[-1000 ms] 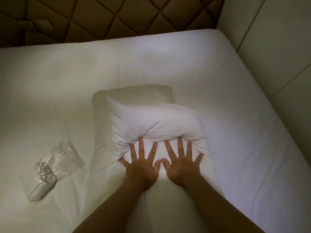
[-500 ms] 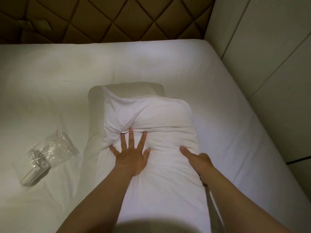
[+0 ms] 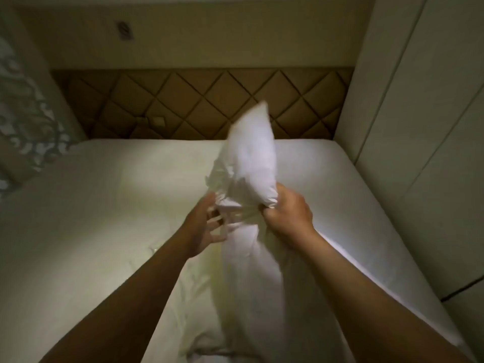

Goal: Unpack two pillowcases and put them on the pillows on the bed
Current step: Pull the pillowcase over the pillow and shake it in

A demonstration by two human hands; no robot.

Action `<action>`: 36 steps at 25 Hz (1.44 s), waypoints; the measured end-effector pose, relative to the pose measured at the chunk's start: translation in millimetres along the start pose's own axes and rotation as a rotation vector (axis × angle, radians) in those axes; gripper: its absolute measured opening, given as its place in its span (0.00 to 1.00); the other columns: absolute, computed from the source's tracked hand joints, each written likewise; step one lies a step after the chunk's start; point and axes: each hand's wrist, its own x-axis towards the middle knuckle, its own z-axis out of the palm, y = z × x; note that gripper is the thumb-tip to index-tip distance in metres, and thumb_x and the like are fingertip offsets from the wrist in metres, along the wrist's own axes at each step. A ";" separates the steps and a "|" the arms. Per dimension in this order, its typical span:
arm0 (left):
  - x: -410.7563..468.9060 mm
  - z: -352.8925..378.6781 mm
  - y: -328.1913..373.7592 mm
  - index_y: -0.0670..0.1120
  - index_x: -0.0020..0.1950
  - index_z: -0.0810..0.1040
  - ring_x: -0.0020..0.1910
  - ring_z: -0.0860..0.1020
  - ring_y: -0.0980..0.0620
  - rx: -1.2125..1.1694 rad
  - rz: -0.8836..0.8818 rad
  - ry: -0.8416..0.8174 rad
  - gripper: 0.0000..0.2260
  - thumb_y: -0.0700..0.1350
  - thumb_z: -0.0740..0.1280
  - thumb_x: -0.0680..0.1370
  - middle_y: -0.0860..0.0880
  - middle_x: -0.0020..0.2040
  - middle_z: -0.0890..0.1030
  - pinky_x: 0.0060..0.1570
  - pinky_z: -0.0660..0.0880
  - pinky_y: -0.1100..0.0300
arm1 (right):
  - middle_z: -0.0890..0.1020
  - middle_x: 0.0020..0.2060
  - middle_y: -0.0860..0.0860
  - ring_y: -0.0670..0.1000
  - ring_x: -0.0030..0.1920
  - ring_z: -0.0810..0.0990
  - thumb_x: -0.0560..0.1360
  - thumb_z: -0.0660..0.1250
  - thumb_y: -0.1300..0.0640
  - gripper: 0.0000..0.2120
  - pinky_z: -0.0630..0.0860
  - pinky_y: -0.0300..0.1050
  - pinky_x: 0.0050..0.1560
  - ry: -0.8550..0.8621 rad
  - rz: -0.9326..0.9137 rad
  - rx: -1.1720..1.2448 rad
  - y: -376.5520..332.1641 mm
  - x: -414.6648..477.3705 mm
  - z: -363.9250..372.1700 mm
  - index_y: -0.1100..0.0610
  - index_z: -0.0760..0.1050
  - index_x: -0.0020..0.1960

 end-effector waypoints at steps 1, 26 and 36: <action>-14.8 -3.6 20.8 0.54 0.63 0.77 0.56 0.80 0.40 -0.148 0.003 -0.030 0.19 0.62 0.63 0.77 0.42 0.58 0.80 0.59 0.72 0.36 | 0.82 0.49 0.53 0.61 0.47 0.81 0.69 0.66 0.52 0.18 0.78 0.52 0.46 0.040 -0.171 -0.222 -25.5 -3.9 -5.9 0.46 0.74 0.58; -84.8 -131.3 -127.2 0.48 0.66 0.73 0.56 0.79 0.35 -0.306 -0.213 0.508 0.32 0.50 0.81 0.65 0.42 0.58 0.81 0.48 0.76 0.29 | 0.76 0.57 0.59 0.59 0.51 0.78 0.76 0.69 0.60 0.37 0.77 0.52 0.49 -0.546 -0.600 -0.689 40.8 -136.2 157.8 0.54 0.51 0.77; -88.2 -67.4 19.1 0.38 0.42 0.73 0.40 0.75 0.42 -0.266 0.160 0.474 0.10 0.26 0.58 0.69 0.42 0.37 0.74 0.41 0.74 0.54 | 0.78 0.58 0.51 0.51 0.52 0.79 0.77 0.65 0.52 0.34 0.78 0.45 0.54 -0.459 -0.419 -0.288 -8.3 -113.2 45.8 0.45 0.51 0.77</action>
